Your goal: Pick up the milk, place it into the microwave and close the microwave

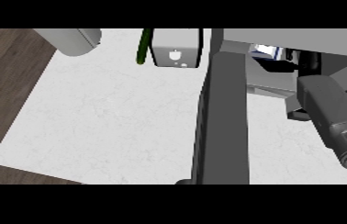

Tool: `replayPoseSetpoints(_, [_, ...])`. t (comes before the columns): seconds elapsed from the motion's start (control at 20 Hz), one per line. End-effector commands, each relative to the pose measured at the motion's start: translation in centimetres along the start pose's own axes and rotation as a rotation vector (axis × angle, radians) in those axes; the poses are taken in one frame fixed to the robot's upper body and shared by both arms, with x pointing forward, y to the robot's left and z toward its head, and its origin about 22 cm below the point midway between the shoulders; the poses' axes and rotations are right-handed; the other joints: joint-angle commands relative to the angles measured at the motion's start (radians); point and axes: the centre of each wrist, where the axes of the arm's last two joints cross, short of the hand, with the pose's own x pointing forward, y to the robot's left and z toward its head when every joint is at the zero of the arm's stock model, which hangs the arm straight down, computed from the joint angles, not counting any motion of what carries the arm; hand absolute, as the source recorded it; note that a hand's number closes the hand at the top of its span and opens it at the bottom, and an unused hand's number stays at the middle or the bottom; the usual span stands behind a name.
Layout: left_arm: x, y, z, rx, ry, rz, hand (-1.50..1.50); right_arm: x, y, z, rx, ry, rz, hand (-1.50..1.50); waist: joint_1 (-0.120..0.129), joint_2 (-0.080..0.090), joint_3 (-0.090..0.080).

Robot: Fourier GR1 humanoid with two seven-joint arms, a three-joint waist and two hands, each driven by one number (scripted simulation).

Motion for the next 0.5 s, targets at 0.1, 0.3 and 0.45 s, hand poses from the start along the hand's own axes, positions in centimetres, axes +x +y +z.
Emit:
replayPoseSetpoints(0.1, [-0.1, 0.4, -0.6, -0.012, 0.007, -0.014, -1.50, 0.2, -1.5, -0.8, -0.024, -0.004, 0.005, 1.50, 0.006, 0.010, 0.002])
replayPoseSetpoints(0.3, [-0.2, 0.5, -0.9, -0.006, 0.009, -0.026, -1.50, 0.3, -1.9, -1.1, -0.025, 0.003, 0.016, 1.50, 0.010, 0.014, 0.001])
replayPoseSetpoints(0.45, [0.3, 0.6, -0.8, -0.014, 0.001, -0.042, -1.50, -0.1, -2.4, -0.9, -0.047, 0.010, 0.021, 1.50, 0.030, 0.013, 0.003])
